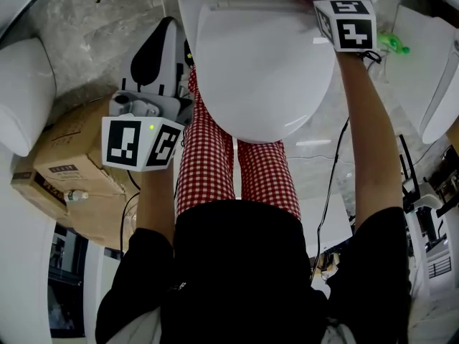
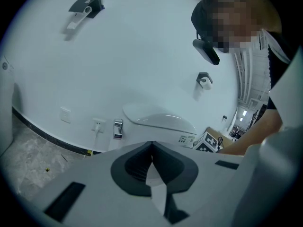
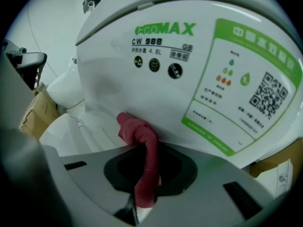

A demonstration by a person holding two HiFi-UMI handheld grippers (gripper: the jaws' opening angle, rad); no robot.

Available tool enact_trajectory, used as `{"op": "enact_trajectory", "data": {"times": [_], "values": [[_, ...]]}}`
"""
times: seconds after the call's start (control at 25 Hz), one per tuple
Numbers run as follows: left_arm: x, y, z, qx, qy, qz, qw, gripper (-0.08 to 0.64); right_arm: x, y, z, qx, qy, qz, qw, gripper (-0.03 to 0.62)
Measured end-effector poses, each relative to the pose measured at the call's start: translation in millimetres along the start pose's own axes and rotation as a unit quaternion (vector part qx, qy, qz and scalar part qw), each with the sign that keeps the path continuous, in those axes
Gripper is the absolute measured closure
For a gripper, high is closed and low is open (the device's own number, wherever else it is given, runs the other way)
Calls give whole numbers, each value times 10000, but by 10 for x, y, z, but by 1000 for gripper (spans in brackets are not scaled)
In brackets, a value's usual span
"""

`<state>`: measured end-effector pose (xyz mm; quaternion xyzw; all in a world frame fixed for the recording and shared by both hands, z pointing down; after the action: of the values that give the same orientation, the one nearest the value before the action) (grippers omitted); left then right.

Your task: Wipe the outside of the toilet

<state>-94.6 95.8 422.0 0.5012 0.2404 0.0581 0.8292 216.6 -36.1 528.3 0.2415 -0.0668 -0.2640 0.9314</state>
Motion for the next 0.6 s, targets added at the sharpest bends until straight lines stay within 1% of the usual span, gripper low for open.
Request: {"op": "enact_trajectory", "data": {"times": [0.2,0.6], "values": [[109,-1,99,-43,65,27,10000,551,143,76,-52,3,52,83,10000,537],[324,-5,224,-71,231,119,9996,551,409,334,-201,29,224,502,9985,537]]}}
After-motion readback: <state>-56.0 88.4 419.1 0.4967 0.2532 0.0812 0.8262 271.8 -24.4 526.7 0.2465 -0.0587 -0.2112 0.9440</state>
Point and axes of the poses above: the fingertips, and each gripper's own axes: z forward along the fingers, x to its right, y out of its underside, the point moved 10 cm from there along -z, backward along the fingers, and after that the axes turned 6 degrees about z, right-handed, at the moved point
